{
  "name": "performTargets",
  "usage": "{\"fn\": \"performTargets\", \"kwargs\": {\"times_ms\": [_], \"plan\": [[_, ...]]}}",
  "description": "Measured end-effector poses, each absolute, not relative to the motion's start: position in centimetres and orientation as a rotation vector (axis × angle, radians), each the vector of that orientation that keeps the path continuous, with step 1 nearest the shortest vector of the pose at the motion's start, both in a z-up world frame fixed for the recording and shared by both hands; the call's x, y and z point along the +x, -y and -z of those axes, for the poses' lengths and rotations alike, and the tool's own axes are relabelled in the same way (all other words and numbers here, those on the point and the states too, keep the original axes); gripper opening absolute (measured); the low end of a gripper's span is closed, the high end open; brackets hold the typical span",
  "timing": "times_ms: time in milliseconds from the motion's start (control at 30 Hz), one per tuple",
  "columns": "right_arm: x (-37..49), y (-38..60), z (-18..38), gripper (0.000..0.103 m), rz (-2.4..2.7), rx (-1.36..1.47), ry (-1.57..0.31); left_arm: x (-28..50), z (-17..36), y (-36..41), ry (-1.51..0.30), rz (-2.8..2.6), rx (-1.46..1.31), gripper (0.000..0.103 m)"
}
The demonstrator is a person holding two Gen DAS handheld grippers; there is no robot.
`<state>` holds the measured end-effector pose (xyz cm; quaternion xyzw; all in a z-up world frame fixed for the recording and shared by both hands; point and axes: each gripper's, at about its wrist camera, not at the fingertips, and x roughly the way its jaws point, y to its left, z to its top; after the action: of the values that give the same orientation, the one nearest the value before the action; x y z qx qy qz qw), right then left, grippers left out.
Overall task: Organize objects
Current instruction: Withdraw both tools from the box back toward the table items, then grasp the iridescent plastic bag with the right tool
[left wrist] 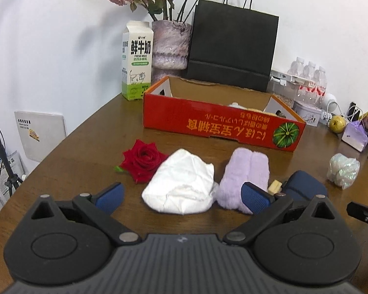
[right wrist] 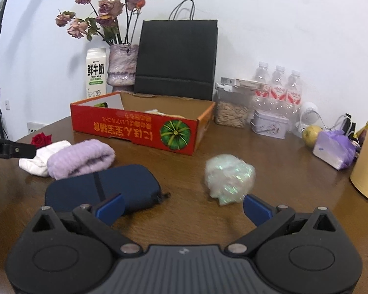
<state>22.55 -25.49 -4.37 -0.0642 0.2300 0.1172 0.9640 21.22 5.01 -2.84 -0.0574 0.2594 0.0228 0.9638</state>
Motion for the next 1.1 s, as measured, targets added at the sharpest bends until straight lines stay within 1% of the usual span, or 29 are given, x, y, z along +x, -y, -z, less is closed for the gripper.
{"fn": "performTargets", "kwargs": {"times_ms": [300, 467, 633, 800, 967, 1033, 1100], "plan": [[22.5, 27.9, 4.8, 0.103, -0.240, -0.084, -0.508, 20.8, 3.6, -4.6, -0.553, -0.050, -0.114, 0.103], [23.9, 28.4, 5.2, 0.103, -0.198, -0.177, -0.532, 20.9, 3.7, -4.8, -0.560, -0.057, -0.127, 0.103], [26.0, 30.1, 5.3, 0.103, -0.207, -0.167, -0.549, 21.1, 3.8, -4.9, -0.568, -0.053, -0.135, 0.103], [28.3, 30.1, 5.2, 0.103, -0.255, -0.157, -0.518, 21.2, 3.9, -5.0, -0.569, -0.055, -0.143, 0.103], [30.3, 29.0, 5.2, 0.101, -0.300, -0.154, -0.521, 21.5, 4.1, -4.9, -0.584, -0.058, -0.138, 0.103], [31.0, 28.6, 5.2, 0.097, -0.308, -0.158, -0.527, 21.5, 4.1, -4.8, -0.587, -0.061, -0.134, 0.103], [31.5, 28.4, 5.3, 0.095, -0.305, -0.158, -0.529, 21.5, 4.2, -4.8, -0.588, -0.062, -0.130, 0.103]]}}
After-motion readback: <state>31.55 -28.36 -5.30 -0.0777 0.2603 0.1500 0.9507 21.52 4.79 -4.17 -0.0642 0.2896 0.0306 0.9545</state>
